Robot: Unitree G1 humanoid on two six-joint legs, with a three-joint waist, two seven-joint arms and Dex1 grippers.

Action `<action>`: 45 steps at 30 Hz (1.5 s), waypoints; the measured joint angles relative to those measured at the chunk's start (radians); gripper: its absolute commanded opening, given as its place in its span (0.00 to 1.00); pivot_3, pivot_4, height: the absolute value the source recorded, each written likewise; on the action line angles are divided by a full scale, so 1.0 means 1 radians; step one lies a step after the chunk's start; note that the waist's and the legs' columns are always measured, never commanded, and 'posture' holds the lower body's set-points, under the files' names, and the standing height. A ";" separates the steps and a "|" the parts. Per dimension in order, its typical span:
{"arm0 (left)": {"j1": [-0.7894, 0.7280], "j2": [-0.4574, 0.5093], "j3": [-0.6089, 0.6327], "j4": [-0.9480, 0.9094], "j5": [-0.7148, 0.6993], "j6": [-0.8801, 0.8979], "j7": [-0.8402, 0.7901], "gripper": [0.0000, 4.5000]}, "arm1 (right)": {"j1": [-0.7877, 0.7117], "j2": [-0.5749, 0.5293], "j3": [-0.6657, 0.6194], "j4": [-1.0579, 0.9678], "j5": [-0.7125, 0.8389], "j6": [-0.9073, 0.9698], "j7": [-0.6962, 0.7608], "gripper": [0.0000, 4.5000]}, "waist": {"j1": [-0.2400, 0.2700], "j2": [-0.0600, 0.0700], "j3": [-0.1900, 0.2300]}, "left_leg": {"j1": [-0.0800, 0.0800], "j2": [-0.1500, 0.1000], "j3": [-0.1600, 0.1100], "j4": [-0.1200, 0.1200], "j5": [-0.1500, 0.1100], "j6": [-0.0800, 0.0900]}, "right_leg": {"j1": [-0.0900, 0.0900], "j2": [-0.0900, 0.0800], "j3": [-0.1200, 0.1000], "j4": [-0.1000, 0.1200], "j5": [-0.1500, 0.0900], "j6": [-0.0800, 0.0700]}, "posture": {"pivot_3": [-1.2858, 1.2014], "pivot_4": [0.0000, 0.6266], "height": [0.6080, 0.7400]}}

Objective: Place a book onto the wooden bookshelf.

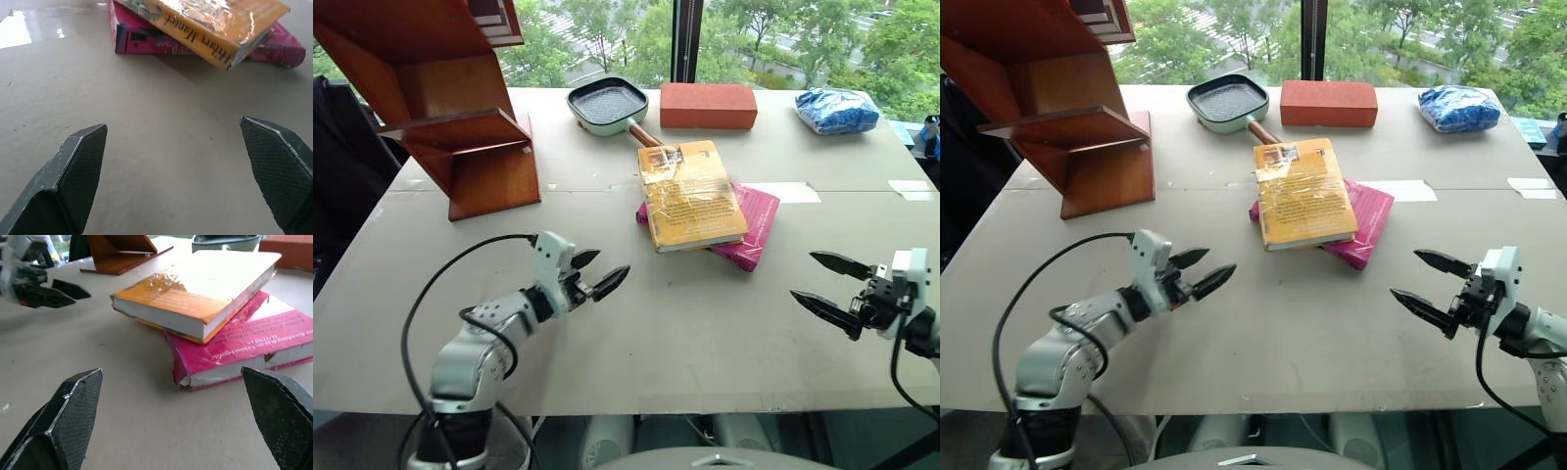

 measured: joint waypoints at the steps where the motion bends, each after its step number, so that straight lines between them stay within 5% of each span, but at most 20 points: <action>1: -0.027 -0.024 0.007 0.020 -0.031 0.037 0.014 0.99 | 0.004 -0.001 -0.008 -0.022 0.018 0.015 -0.002 1.00 | 0.000 0.000 0.000 | 0.000 0.000 -0.001 0.000 0.000 0.000 | 0.000 0.000 0.000 0.000 0.001 0.002 | 0.52 0.24 1.00; 12: -0.423 -0.190 0.160 0.390 -0.346 0.480 0.195 0.99 | 0.050 -0.004 -0.041 -0.180 0.062 0.077 -0.081 1.00 | -0.009 -0.001 0.001 | 0.000 0.000 -0.002 0.001 0.000 0.000 | 0.000 0.002 -0.001 0.003 0.000 0.004 | 0.52 0.24 1.00; 25: -0.605 -0.249 0.303 0.721 -0.409 0.668 0.315 0.99 | 0.101 0.003 -0.069 -0.262 0.084 0.081 -0.142 1.00 | -0.005 -0.002 0.001 | 0.000 -0.001 -0.003 0.001 0.000 0.000 | 0.000 0.002 -0.002 0.003 0.001 0.002 | 0.52 0.24 1.00; 29: -0.663 -0.249 0.328 0.847 -0.403 0.673 0.316 0.72 | 0.093 0.003 -0.069 -0.277 0.097 0.086 -0.158 1.00 | -0.006 -0.002 0.001 | 0.000 -0.001 -0.003 0.001 0.000 0.000 | 0.000 0.002 -0.002 0.003 0.001 0.002 | 0.52 0.24 1.00; 36: -0.702 -0.212 0.353 0.910 -0.415 0.765 0.289 0.02 | 0.092 0.000 -0.069 -0.294 0.109 0.104 -0.179 1.00 | -0.007 -0.002 0.001 | 0.000 -0.001 -0.003 0.001 0.000 0.000 | 0.000 0.002 -0.002 0.003 0.001 0.002 | 0.52 0.24 1.00; 41: -0.705 -0.205 0.374 0.863 -0.425 0.809 0.300 0.02 | 0.069 -0.014 -0.069 -0.315 0.126 0.127 -0.194 1.00 | -0.008 -0.003 0.001 | 0.000 -0.001 -0.004 0.001 0.000 0.000 | 0.000 0.002 -0.002 0.004 0.001 0.002 | 0.52 0.24 1.00; 45: -0.715 -0.231 0.374 0.597 -0.488 0.860 0.330 0.02 | -0.007 -0.026 -0.068 -0.328 0.192 0.181 -0.244 1.00 | -0.007 -0.006 0.004 | -0.002 -0.001 -0.004 0.002 0.001 -0.001 | -0.002 0.001 -0.002 0.005 0.001 0.002 | 0.52 0.24 1.00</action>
